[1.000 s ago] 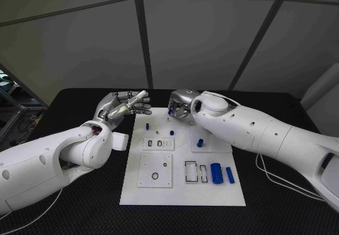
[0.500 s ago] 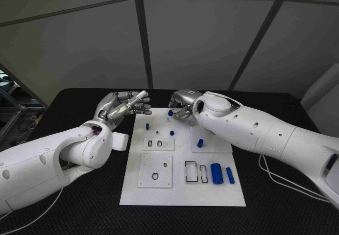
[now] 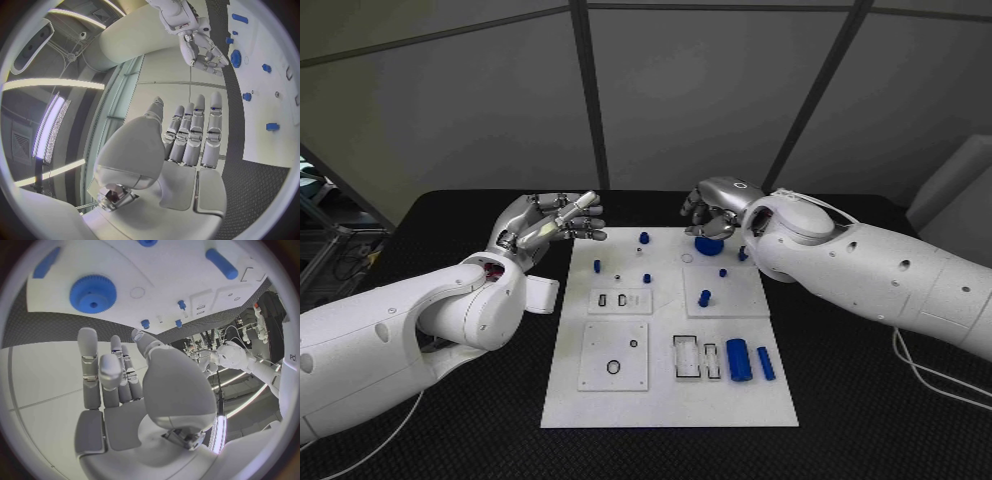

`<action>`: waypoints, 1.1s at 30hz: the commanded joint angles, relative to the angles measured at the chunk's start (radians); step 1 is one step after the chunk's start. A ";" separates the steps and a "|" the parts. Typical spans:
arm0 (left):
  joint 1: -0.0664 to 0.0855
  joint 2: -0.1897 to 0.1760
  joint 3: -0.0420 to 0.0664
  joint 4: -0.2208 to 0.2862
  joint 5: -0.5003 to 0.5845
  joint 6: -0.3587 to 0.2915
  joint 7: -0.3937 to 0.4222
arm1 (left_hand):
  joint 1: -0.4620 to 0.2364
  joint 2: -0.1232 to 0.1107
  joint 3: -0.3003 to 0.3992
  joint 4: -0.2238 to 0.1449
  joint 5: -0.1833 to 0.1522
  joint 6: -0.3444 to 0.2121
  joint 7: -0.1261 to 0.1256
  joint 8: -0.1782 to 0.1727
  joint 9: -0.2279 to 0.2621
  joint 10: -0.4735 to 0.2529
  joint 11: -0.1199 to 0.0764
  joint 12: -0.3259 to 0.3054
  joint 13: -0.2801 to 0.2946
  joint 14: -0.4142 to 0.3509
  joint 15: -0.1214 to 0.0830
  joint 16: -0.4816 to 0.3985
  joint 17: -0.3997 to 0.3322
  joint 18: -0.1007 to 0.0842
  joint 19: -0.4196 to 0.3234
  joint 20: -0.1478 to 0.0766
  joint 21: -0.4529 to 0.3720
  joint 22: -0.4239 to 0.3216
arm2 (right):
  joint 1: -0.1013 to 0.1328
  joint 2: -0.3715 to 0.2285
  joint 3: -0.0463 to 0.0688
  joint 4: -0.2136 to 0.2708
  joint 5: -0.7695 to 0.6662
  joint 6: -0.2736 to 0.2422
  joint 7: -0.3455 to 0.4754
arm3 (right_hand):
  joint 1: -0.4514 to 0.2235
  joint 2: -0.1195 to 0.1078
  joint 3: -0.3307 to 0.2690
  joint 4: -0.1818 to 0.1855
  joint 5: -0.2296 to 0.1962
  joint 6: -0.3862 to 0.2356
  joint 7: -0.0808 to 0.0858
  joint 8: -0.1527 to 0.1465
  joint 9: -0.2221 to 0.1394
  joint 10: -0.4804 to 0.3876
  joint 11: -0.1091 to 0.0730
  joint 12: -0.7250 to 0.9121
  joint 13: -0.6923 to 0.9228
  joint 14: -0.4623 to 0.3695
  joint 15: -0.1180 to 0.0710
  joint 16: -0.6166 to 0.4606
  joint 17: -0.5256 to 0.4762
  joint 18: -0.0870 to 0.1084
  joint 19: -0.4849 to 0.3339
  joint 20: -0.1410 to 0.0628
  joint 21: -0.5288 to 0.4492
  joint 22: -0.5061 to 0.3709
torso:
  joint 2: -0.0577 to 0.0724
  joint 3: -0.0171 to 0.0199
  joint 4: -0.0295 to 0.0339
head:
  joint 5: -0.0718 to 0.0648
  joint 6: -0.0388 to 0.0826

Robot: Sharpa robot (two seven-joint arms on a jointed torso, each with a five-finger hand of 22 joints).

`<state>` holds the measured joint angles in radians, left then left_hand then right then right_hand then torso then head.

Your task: Assemble the parts on the task board

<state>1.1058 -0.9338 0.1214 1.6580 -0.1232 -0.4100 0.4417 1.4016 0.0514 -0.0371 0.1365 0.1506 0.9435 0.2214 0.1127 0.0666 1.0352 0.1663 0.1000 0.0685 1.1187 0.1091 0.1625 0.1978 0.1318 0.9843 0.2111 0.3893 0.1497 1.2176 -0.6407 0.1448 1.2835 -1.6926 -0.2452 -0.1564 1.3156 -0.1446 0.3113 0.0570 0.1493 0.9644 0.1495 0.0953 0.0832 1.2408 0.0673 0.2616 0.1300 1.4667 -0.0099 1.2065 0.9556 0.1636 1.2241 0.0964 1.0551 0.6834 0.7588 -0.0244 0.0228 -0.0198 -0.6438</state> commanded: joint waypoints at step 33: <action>0.002 0.018 0.001 -0.016 0.002 0.045 -0.004 | -0.001 0.006 0.011 -0.003 -0.002 -0.001 0.004 -0.008 -0.001 0.001 0.002 -0.004 -0.001 -0.001 0.004 -0.006 0.003 0.051 0.002 0.002 -0.005 -0.003 | 0.002 0.001 0.008 -0.069 0.128 0.203 -0.103 | 0.069 0.033 -0.259 0.134 0.122 -0.094 -0.009 0.074 0.003 0.042 -0.016 0.826 0.854 0.062 -0.015 0.253 0.392 -0.069 0.140 -0.014 0.253 0.379 | -0.001 0.0018 -0.0065 | -0.010 -0.004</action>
<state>1.1061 -0.9174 0.1214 1.6422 -0.1211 -0.3821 0.4350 1.4016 0.0514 -0.0341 0.1336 0.1506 0.9435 0.2214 0.1092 0.0667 1.0352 0.1663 0.1000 0.0686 1.1187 0.1091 0.1626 0.1997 0.1319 0.9843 0.2111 0.3894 0.1486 1.2179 -0.6432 0.1519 1.2173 -1.5583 -0.0433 -0.2555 1.3780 -0.1168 0.0519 0.1860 0.2666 0.8780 0.1428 0.1624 0.0847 1.2878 0.0537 1.0831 0.9835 1.4666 -0.0342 1.4546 1.3080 0.1083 1.3654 0.0766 1.3046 1.0609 0.7578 -0.0233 0.0164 -0.0287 -0.6472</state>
